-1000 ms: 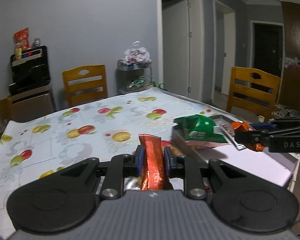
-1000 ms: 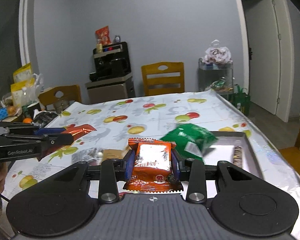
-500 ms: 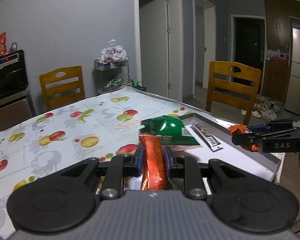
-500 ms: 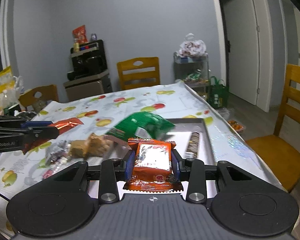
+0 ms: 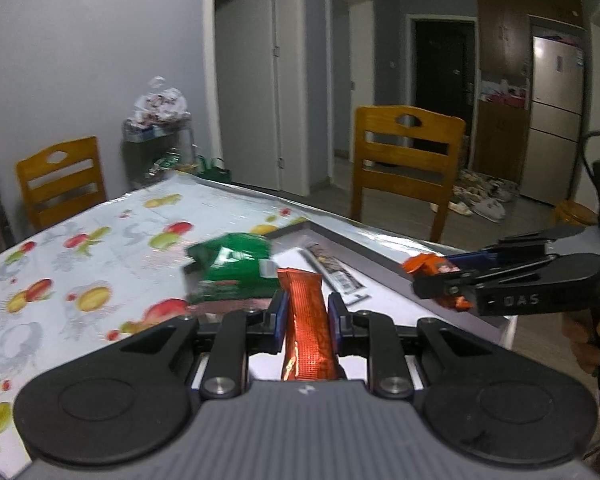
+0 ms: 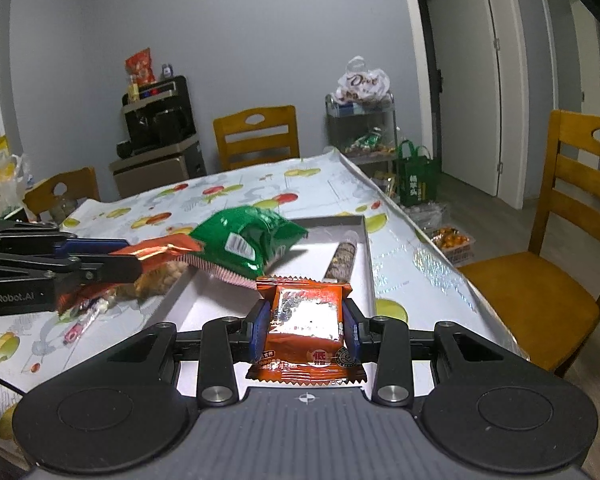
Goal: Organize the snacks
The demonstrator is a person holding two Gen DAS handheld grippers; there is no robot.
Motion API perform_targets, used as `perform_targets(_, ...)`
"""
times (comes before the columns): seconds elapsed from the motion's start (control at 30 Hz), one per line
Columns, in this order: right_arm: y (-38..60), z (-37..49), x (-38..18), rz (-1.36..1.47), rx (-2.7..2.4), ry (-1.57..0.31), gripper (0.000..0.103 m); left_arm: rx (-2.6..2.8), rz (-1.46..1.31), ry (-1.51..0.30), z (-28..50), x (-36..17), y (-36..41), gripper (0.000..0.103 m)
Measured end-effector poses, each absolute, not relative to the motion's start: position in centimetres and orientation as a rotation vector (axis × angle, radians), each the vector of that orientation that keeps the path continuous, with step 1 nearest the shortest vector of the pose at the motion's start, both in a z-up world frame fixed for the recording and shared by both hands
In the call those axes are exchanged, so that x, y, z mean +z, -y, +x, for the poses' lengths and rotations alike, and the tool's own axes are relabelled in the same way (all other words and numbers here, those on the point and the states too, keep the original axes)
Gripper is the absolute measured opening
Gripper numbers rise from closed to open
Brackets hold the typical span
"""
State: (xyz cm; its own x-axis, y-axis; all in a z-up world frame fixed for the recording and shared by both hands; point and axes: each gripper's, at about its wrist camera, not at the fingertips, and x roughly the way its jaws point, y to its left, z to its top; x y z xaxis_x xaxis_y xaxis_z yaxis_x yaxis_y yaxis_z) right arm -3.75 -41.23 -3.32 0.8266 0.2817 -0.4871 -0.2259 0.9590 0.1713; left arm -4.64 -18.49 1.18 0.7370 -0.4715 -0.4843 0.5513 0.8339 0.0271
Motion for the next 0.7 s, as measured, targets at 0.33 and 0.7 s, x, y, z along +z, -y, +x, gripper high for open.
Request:
perform_targets(0.33, 41.0, -4.2, -5.6, 0.098, 0.306, -0.613, 0.039, -0.697, 0.219, -0.526, -4.3, -1.9, 21.0, 0.019)
perform_targets(0.7, 41.1, -4.2, -5.6, 0.091, 0.302, -0.609, 0.039, -0.725, 0.205, -0.570, -3.5, -4.5, 21.5, 0.019)
